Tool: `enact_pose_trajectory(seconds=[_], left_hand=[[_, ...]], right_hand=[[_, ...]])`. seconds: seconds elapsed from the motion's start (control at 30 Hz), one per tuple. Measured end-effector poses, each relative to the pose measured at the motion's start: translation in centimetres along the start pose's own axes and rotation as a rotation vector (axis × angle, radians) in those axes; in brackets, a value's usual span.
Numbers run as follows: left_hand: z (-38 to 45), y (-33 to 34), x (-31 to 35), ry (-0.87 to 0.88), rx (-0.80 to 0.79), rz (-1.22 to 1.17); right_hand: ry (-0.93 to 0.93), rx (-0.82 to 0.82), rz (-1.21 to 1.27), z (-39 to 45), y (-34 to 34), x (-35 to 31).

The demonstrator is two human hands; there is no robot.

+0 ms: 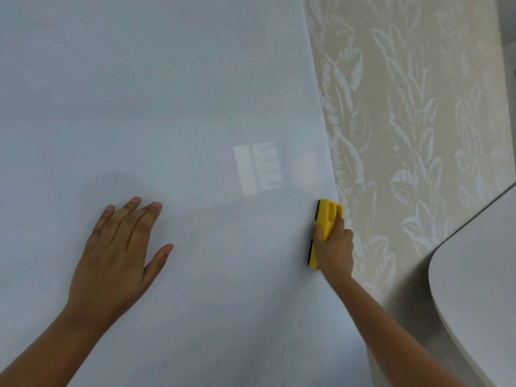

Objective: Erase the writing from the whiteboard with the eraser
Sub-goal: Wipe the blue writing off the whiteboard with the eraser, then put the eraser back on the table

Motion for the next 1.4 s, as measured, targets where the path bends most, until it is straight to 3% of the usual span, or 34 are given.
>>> enact_pose_trajectory(seconds=[0.1, 0.23, 0.3, 0.43, 0.53, 0.6, 0.7, 0.8, 1.0, 1.13, 1.3, 1.4], left_hand=[[-0.1, 0.1, 0.0, 0.008, 0.003, 0.004], [0.1, -0.1, 0.2, 0.003, -0.012, 0.006], [0.0, -0.1, 0.3, 0.011, -0.021, 0.006], [0.0, -0.1, 0.3, -0.02, -0.017, -0.043], [0.1, -0.5, 0.5, -0.068, -0.047, -0.146], [-0.2, -0.9, 0.8, -0.106, -0.103, -0.226], [-2.1, -1.8, 1.8, -0.076, -0.194, -0.273], [-5.7, -2.7, 3.0, 0.084, -0.288, -0.29], [-10.6, -1.9, 5.7, 0.319, -0.462, -0.257], [-10.1, -0.5, 8.9, 0.341, -0.5, -0.246], [-7.1, 1.0, 13.3, 0.254, -0.311, -0.306], [-5.5, 2.1, 17.0, 0.218, -0.296, -0.375]], right_hand=[[-0.166, -0.04, -0.006, -3.0, -0.2, 1.7], [0.195, -0.003, 0.009, 0.2, -0.6, 3.1], [0.181, 0.028, 0.036, -0.2, -0.3, 0.5], [-0.181, 0.01, 0.087, -7.8, 0.5, -7.2], [-0.57, -0.112, 0.081, -18.3, 0.5, -11.0], [-0.794, -0.273, 0.019, -25.4, 0.8, -10.9], [-0.985, -0.517, -0.051, -31.9, 0.9, -7.7], [-1.131, -0.549, -0.126, -32.2, 0.5, -4.3], [-0.949, -0.441, -0.087, -24.5, -0.1, -3.7], [-0.978, -0.439, -0.187, -21.7, -1.1, -5.1], [-0.984, -0.413, -0.209, -16.9, -5.3, -4.3], [-0.942, -0.403, -0.226, -13.7, -8.9, -2.9]])
Point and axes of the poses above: each hand's wrist, its own z-axis towards the middle knuckle, its own y-axis out of the palm, x = y × z, the point moved 5 cm from there along z, towards the middle knuckle, and after that the axes turned 13 degrees about x, right-handed, at the moved point
